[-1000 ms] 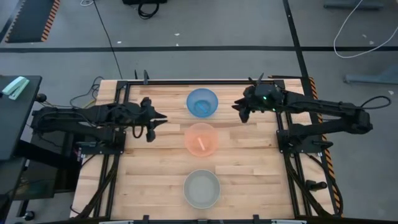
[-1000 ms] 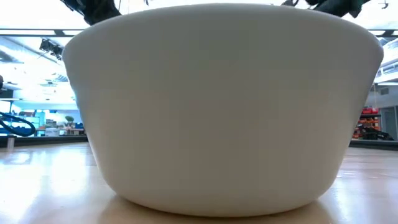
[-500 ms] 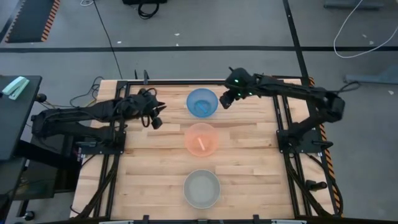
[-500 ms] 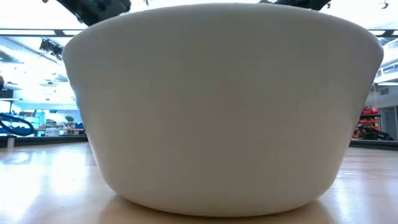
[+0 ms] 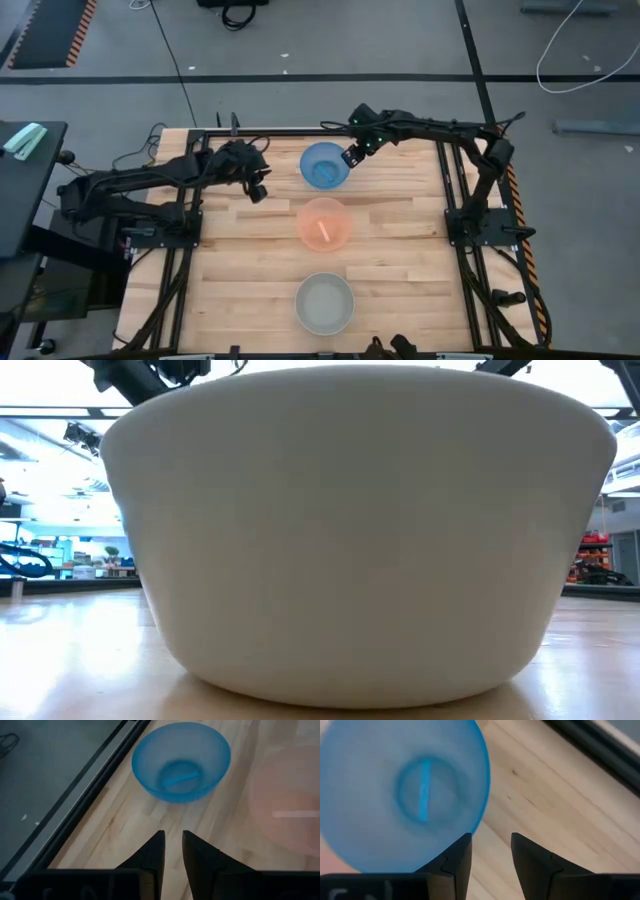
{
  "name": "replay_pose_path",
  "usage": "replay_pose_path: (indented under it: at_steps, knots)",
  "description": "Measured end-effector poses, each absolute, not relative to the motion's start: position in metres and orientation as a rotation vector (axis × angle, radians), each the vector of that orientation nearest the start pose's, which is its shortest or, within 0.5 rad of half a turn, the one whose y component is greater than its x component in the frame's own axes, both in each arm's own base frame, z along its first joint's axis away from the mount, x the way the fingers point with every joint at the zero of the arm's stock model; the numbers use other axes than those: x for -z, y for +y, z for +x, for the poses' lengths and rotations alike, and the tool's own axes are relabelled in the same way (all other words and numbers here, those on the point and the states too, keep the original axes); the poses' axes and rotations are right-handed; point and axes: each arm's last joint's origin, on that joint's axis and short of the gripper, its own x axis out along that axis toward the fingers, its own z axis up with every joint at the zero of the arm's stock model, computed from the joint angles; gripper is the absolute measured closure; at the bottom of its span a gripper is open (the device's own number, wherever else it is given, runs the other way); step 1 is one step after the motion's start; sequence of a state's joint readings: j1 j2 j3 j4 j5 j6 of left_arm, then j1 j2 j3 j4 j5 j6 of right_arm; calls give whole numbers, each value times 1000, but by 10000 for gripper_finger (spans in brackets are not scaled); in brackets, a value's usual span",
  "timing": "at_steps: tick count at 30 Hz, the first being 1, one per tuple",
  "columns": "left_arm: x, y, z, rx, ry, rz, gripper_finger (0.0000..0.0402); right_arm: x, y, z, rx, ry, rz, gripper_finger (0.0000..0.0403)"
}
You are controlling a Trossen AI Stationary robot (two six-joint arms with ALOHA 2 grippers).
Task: Nest bowls inside each other
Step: Stack the blue bowl on top of the pink bowl
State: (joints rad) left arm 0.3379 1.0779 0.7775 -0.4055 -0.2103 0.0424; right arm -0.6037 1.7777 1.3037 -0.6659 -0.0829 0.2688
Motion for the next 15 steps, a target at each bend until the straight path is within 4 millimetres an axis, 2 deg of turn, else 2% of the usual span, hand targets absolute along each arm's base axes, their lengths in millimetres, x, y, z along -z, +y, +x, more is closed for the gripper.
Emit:
replay_pose_path:
  at_steps: [5, 15]
  knots:
    - [-249, 86, 212, -520, 756, -14, 327, -206, -204, 301, 595, 1049, 616, 258]
    - [-247, 92, 214, -501, 749, -45, 318, -207, -201, 304, 568, 1038, 621, 258]
